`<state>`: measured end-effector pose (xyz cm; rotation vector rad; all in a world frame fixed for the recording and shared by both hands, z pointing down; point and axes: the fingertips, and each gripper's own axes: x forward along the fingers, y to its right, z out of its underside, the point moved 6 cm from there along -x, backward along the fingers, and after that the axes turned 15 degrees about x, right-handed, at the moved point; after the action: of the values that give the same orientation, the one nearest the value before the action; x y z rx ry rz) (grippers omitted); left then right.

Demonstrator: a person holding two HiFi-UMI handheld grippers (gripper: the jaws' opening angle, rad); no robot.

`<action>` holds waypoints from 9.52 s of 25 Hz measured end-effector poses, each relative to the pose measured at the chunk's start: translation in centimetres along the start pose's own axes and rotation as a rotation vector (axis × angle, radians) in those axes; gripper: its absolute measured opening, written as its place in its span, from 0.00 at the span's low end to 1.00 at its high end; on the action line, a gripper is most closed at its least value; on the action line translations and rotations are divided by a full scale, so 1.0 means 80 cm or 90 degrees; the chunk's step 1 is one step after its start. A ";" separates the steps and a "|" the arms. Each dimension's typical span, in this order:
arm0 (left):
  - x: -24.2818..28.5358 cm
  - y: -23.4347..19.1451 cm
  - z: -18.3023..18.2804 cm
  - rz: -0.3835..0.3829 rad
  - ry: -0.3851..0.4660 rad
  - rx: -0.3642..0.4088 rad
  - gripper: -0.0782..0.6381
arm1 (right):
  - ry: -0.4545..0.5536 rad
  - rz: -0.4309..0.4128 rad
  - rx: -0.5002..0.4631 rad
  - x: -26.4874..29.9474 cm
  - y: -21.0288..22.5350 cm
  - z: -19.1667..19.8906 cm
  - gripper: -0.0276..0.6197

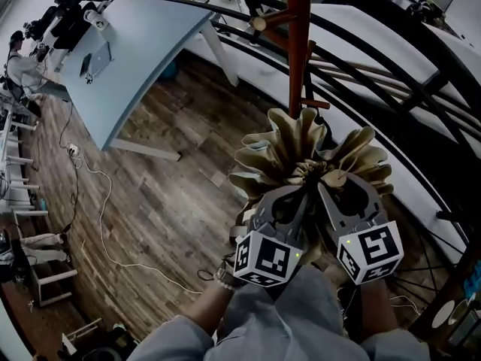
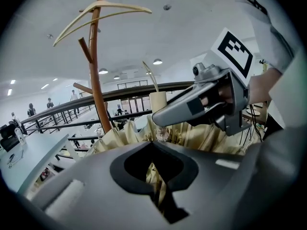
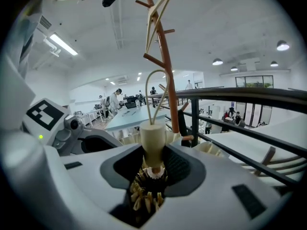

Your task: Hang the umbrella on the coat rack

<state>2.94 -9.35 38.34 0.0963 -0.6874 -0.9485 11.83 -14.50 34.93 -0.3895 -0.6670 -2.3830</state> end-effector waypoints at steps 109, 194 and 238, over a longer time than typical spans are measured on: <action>0.098 -0.042 0.116 -0.086 -0.092 -0.178 0.12 | -0.206 -0.020 -0.022 0.301 0.165 0.092 0.25; -0.092 -0.082 -0.061 -0.114 0.125 -0.058 0.12 | 0.127 -0.004 0.029 -0.016 -0.045 -0.065 0.05; -0.099 -0.066 -0.064 -0.105 0.136 -0.062 0.12 | 0.109 0.032 0.015 -0.039 -0.044 -0.047 0.05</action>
<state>-0.97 -7.48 28.42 0.1682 -0.4393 -1.1109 11.55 -12.66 29.19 -0.1874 -0.5986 -2.3277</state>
